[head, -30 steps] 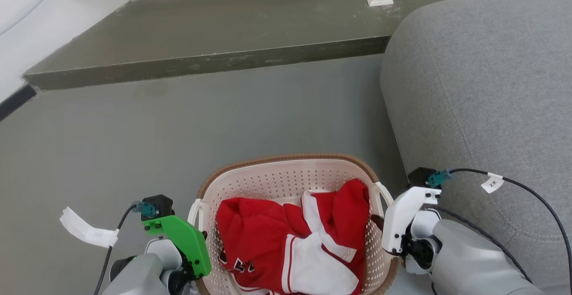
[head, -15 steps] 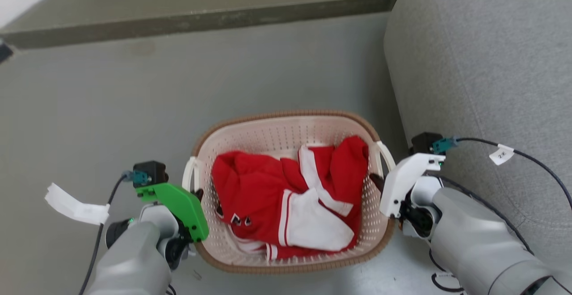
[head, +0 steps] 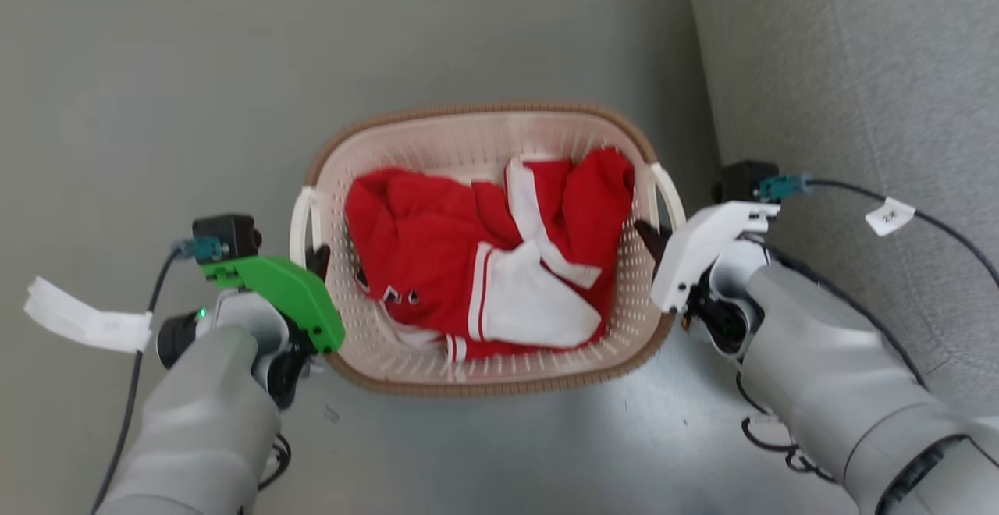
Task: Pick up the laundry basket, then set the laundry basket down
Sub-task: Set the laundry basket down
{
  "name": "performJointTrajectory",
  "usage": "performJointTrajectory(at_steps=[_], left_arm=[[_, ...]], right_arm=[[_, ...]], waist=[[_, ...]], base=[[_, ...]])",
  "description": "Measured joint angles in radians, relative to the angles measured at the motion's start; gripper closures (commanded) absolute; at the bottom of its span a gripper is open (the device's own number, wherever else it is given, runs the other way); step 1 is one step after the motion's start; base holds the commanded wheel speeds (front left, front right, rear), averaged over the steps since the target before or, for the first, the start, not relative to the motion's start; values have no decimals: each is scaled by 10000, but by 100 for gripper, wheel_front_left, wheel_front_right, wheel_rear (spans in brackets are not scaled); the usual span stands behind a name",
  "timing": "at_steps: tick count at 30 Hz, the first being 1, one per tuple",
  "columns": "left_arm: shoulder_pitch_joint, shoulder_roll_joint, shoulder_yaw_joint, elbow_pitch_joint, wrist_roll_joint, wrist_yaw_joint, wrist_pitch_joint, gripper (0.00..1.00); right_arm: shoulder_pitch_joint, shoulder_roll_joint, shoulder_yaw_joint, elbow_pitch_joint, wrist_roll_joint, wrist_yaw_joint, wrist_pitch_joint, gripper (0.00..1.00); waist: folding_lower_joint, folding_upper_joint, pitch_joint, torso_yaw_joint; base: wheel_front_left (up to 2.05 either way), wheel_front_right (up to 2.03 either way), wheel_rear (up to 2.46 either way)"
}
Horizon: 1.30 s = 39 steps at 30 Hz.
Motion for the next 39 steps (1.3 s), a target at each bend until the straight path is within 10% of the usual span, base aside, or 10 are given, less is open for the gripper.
performJointTrajectory(at_steps=[39], left_arm=[[-2546,314,65,65,545,0,-1212,100]], right_arm=[[-2245,-13,-90,-215,-146,0,-1758,100]], waist=[[1,0,4545,16]], base=[[0,0,0]])
